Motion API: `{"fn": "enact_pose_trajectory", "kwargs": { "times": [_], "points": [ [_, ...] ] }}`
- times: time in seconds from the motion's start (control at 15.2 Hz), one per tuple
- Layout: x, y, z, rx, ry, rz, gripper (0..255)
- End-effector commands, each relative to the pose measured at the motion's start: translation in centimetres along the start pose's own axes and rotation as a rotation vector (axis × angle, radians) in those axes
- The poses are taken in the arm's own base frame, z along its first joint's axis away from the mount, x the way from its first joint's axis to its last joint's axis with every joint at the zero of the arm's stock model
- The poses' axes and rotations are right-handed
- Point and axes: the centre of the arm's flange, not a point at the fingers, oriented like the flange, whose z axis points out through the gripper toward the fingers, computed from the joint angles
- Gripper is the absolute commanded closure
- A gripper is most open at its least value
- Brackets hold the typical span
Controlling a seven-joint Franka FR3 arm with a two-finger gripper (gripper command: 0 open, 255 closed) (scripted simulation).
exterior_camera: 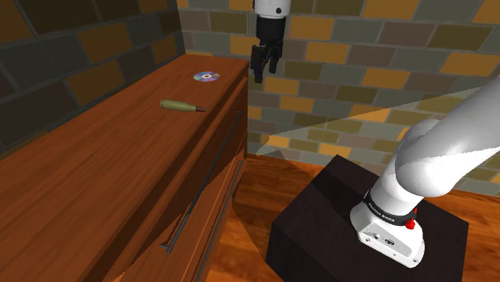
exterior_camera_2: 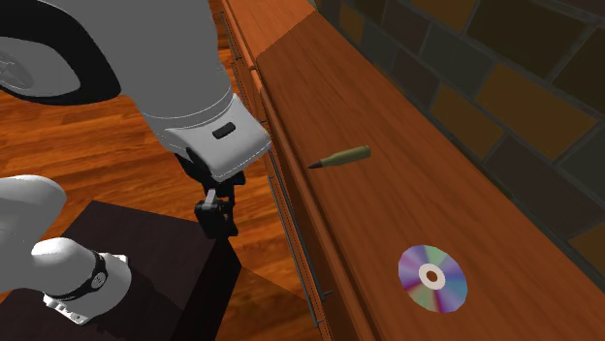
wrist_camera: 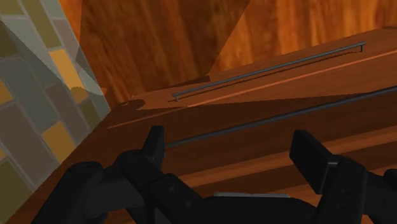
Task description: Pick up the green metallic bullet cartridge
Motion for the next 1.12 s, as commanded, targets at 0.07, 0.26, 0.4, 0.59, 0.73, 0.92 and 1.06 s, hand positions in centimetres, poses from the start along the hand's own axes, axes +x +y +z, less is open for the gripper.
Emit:
{"fn": "enact_pose_trajectory", "kwargs": {
  "times": [0.07,0.26,0.4,0.59,0.73,0.92,1.06],
  "points": [
    [3.1,-1.9,1.2,0.006,0.004,-0.049,0],
    [6.1,-4.2,1.9,0.012,0.007,-0.097,0],
    [8.0,-5.8,2.4,0.016,0.009,-0.129,0],
    [10.9,-8.3,3.1,0.022,0.012,-0.177,0],
    [12.7,-10.1,3.5,0.026,0.014,-0.209,0],
    [15.3,-12.9,4.2,0.032,0.017,-0.257,0],
    [17.0,-14.8,4.6,0.036,0.020,-0.289,0]
  ]
}}
